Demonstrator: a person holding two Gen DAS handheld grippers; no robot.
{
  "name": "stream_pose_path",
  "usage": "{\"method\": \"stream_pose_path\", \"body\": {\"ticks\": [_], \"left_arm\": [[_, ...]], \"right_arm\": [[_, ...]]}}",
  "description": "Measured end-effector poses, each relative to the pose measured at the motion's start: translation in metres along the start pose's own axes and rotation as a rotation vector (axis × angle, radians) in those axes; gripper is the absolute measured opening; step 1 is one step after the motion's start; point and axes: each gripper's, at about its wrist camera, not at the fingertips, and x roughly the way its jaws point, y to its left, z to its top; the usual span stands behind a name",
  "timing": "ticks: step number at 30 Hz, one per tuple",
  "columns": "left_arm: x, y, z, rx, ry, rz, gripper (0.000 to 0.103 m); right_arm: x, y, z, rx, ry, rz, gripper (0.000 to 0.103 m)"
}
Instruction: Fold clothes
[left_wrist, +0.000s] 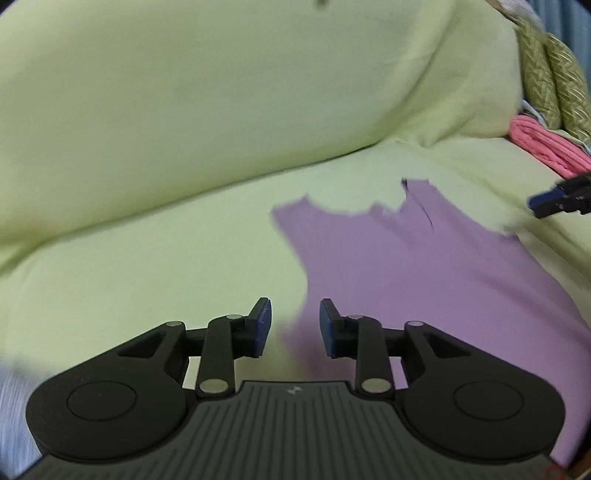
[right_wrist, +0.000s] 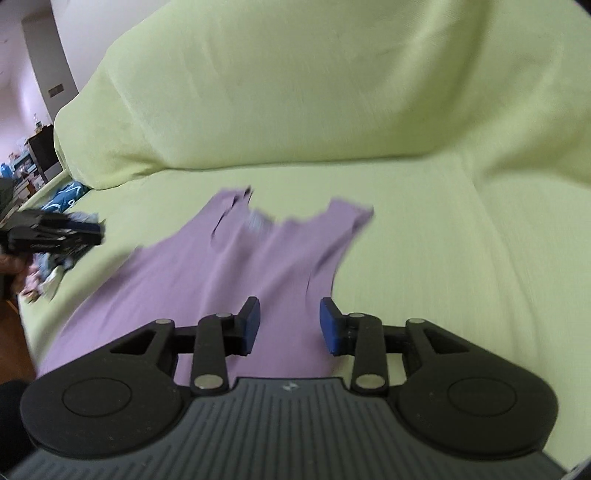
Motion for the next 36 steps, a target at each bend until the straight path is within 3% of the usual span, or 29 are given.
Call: {"method": "stream_pose_path", "body": {"ticks": [4,7,10,12,14,15,16,17,18,20,21,25,30,31,33,36], "left_arm": [[0.077,0.024,0.046,0.038,-0.020,-0.066,0.049],[0.122,0.036,0.067,0.070,-0.030,-0.093,0.050],[0.153,0.039,0.075,0.105,-0.003,-0.145,0.050],[0.170,0.040,0.077,0.126,0.032,-0.189,0.050],[0.178,0.035,0.075,0.160,0.045,-0.200,0.049],[0.179,0.033,0.074,0.167,0.050,-0.203,0.047],[0.177,0.032,0.073,0.163,0.054,-0.211,0.038],[0.175,0.031,0.072,0.162,0.054,-0.218,0.019],[0.171,0.029,0.070,0.167,0.053,-0.218,0.006],[0.162,0.024,0.066,0.191,0.032,-0.189,0.002],[0.156,0.022,0.064,0.194,0.012,-0.166,0.002],[0.144,0.034,0.064,0.121,-0.034,-0.062,0.003],[0.163,0.038,0.057,0.086,0.035,-0.003,0.004],[0.162,0.039,0.058,0.069,0.032,0.005,0.009],[0.158,0.041,0.060,0.040,0.023,0.035,0.024],[0.145,0.041,0.059,0.017,0.008,0.088,0.025]], "right_arm": [[0.044,-0.022,0.039,-0.042,-0.020,0.002,0.052],[0.075,-0.039,0.060,-0.074,-0.011,-0.014,0.052],[0.102,-0.052,0.069,-0.120,0.004,-0.028,0.055],[0.115,-0.060,0.073,-0.146,0.014,-0.032,0.069],[0.126,-0.067,0.072,-0.167,0.032,-0.035,0.069],[0.132,-0.070,0.072,-0.168,0.045,-0.030,0.069],[0.138,-0.074,0.072,-0.163,0.060,-0.014,0.066],[0.143,-0.076,0.071,-0.159,0.074,0.005,0.058],[0.147,-0.076,0.069,-0.166,0.087,0.016,0.040],[0.150,-0.070,0.066,-0.198,0.097,0.031,0.013],[0.151,-0.066,0.067,-0.205,0.096,0.038,0.005],[0.157,-0.058,0.079,-0.219,0.057,-0.009,0.004],[0.182,-0.052,0.081,-0.225,0.078,-0.063,0.007],[0.183,-0.051,0.081,-0.214,0.072,-0.074,0.007],[0.183,-0.054,0.083,-0.164,0.072,-0.114,0.028],[0.178,-0.052,0.082,-0.138,0.081,-0.190,0.032]]}}
